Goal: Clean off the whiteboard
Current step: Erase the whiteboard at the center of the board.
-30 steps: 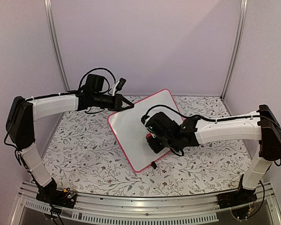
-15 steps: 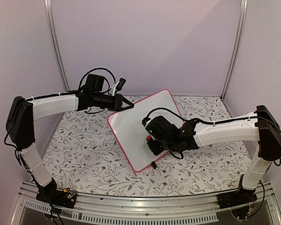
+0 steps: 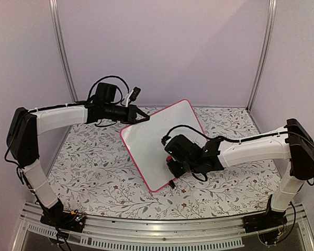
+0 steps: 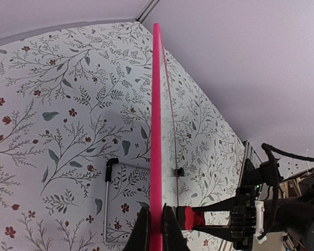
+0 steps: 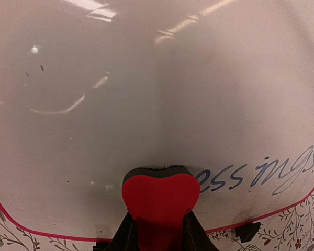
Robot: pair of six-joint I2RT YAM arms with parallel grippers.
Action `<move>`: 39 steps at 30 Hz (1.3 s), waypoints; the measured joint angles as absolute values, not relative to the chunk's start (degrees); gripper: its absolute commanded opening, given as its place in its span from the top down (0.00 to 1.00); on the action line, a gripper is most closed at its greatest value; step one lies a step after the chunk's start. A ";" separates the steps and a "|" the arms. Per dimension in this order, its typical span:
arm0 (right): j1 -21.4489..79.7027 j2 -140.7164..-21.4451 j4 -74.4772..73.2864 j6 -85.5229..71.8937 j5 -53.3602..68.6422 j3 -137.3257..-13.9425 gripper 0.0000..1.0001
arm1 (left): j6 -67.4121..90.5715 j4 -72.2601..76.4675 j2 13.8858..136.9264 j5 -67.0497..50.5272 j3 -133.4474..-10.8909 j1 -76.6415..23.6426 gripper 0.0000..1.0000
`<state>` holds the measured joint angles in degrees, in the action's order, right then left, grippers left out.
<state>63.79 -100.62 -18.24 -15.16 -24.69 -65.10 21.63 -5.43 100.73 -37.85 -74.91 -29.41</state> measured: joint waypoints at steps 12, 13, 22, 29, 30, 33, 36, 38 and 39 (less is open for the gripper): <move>64.25 -100.12 -19.73 -15.84 -24.69 -63.07 1.00 | 21.63 -5.45 100.73 -37.87 -74.91 -29.41 1.00; 64.25 -100.05 -19.90 -15.88 -24.67 -62.87 1.00 | 21.63 -5.45 100.73 -37.87 -74.91 -29.41 1.00; 64.58 -99.92 -22.79 -16.64 -24.27 -61.93 1.00 | 21.63 -5.43 100.73 -37.89 -74.91 -29.41 1.00; 64.60 -98.83 -26.65 -16.19 -24.49 -63.16 1.00 | 21.63 -5.43 100.73 -37.91 -74.96 -29.41 1.00; 64.60 -98.17 -27.07 -15.75 -24.97 -63.79 1.00 | 21.63 -5.43 100.73 -37.91 -74.96 -29.43 1.00; 64.47 -95.98 -27.57 -14.33 -26.48 -67.02 1.00 | 21.63 -5.45 100.73 -37.91 -74.96 -29.43 1.00; 63.90 -94.61 -26.96 -12.80 -28.16 -70.89 1.00 | 21.63 -5.43 100.73 -37.93 -74.96 -29.43 1.00; 63.11 -94.59 -26.50 -11.79 -28.95 -72.82 1.00 | 21.63 -5.43 100.75 -37.95 -74.96 -29.43 1.00; 62.76 -94.70 -26.46 -11.35 -29.30 -73.36 1.00 | 21.65 -5.43 100.75 -37.98 -74.96 -29.43 1.00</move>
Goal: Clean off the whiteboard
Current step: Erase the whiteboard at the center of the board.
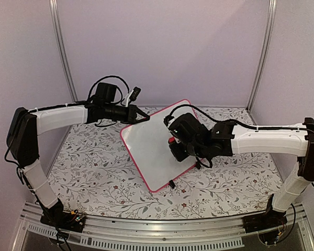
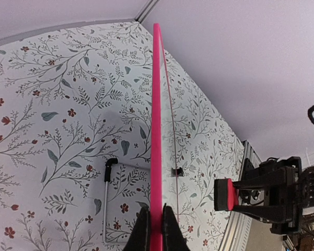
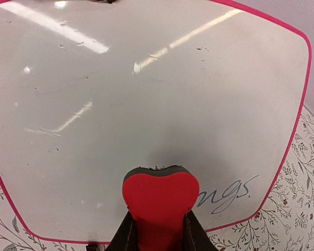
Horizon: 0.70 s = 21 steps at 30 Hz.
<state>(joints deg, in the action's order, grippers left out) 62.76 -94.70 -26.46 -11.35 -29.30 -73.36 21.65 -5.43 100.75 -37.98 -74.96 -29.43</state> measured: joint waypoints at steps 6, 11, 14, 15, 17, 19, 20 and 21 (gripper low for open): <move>61.43 -98.17 -25.98 -9.15 -30.17 -75.31 1.00 | 21.65 -5.43 100.75 -38.02 -74.96 -29.43 1.00; 61.17 -100.53 -25.87 -8.75 -29.89 -75.09 1.00 | 21.65 -5.43 100.75 -38.02 -74.96 -29.43 1.00; 61.01 -100.60 -25.28 -8.80 -29.69 -74.08 1.00 | 21.65 -5.43 100.75 -38.00 -74.96 -29.43 1.00; 60.99 -100.60 -24.82 -8.91 -29.54 -73.45 1.00 | 21.65 -5.43 100.75 -38.00 -74.96 -29.43 1.00; 60.99 -100.60 -24.58 -9.13 -29.23 -72.23 1.00 | 21.65 -5.43 100.75 -37.98 -74.96 -29.43 1.00; 60.99 -100.60 -24.58 -9.54 -28.84 -71.05 1.00 | 21.65 -5.43 100.75 -37.98 -74.96 -29.43 1.00; 60.99 -100.60 -24.53 -9.76 -28.60 -70.57 1.00 | 21.63 -5.43 100.75 -37.95 -74.96 -29.43 1.00; 60.99 -100.60 -24.47 -10.07 -28.34 -70.11 1.00 | 21.63 -5.43 100.73 -37.95 -74.96 -29.43 1.00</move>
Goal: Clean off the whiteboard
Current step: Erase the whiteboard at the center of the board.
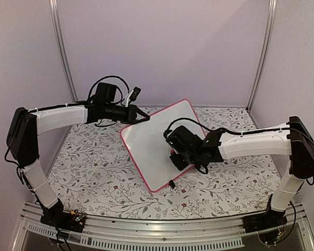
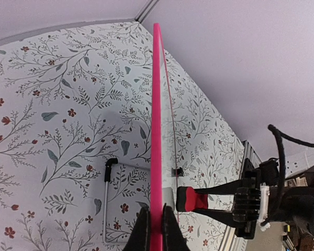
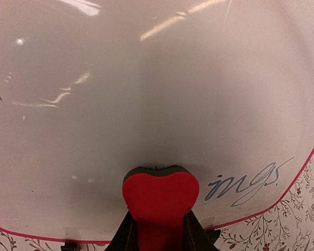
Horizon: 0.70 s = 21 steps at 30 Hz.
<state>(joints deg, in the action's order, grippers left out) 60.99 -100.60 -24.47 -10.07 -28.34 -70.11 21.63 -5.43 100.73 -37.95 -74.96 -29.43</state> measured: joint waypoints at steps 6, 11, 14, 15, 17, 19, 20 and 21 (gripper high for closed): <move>61.06 -100.40 -23.62 -12.05 -27.83 -66.19 1.00 | 21.67 -5.45 100.75 -37.85 -74.96 -29.43 1.00; 61.08 -99.48 -22.52 -13.93 -26.94 -62.59 1.00 | 21.67 -5.45 100.75 -37.82 -74.96 -29.43 1.00; 61.12 -99.26 -22.46 -14.85 -26.37 -61.49 1.00 | 21.67 -5.45 100.75 -37.82 -74.96 -29.43 1.00; 61.12 -99.15 -22.35 -15.09 -26.24 -61.23 1.00 | 21.67 -5.45 100.75 -37.82 -74.96 -29.43 1.00; 61.12 -99.02 -22.52 -15.55 -26.17 -60.73 1.00 | 21.67 -5.45 100.75 -37.82 -74.96 -29.43 1.00; 61.17 -98.98 -22.83 -15.77 -26.17 -60.69 1.00 | 21.67 -5.45 100.75 -37.82 -74.96 -29.43 1.00; 61.19 -98.94 -22.94 -15.84 -26.20 -60.69 1.00 | 21.67 -5.45 100.73 -37.85 -74.96 -29.45 1.00; 61.23 -98.85 -23.20 -15.88 -26.22 -60.73 1.00 | 21.67 -5.45 100.73 -37.85 -74.96 -29.45 1.00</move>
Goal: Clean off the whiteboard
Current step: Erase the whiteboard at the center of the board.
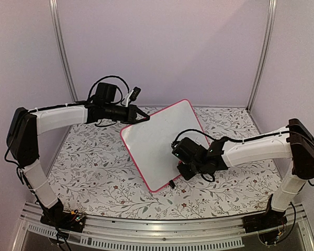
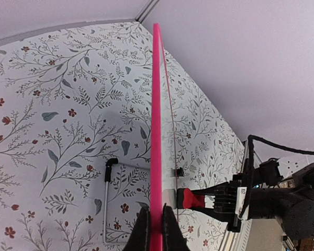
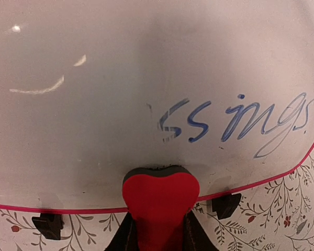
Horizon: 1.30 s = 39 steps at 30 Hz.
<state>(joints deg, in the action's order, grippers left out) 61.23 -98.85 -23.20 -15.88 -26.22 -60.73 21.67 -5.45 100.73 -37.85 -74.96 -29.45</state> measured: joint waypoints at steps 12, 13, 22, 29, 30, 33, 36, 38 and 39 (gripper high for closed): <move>60.73 -96.23 -26.11 -12.12 -28.99 -70.37 1.00 | 21.80 -5.32 100.86 -38.06 -75.00 -29.47 1.00; 60.53 -96.07 -25.63 -11.68 -29.45 -70.91 1.00 | 21.85 -5.34 100.86 -38.06 -75.00 -29.47 1.00; 59.07 -97.86 -22.90 -9.43 -30.13 -71.24 1.00 | 21.87 -5.34 100.86 -38.06 -75.00 -29.47 1.00; 58.96 -98.96 -20.82 -9.69 -29.41 -68.99 1.00 | 21.91 -5.28 100.95 -38.13 -75.05 -29.47 1.00; 58.96 -99.11 -20.53 -9.78 -29.34 -68.79 1.00 | 21.91 -5.26 100.95 -38.11 -75.05 -29.47 1.00; 58.94 -99.79 -20.01 -9.98 -28.71 -68.53 1.00 | 21.91 -5.26 100.95 -38.11 -75.05 -29.47 1.00; 58.94 -99.92 -19.38 -10.50 -28.40 -68.05 1.00 | 21.93 -5.28 100.97 -38.09 -75.05 -29.47 1.00; 58.92 -99.92 -18.70 -10.85 -28.36 -67.55 1.00 | 21.93 -5.28 100.97 -38.06 -75.05 -29.47 1.00; 58.92 -99.90 -18.31 -11.07 -28.34 -67.29 1.00 | 21.96 -5.28 100.99 -38.06 -75.05 -29.47 1.00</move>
<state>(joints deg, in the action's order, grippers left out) 58.92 -99.90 -18.31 -11.07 -28.34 -67.29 21.96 -5.28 100.99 -38.06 -75.05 -29.47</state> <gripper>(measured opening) 0.224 0.038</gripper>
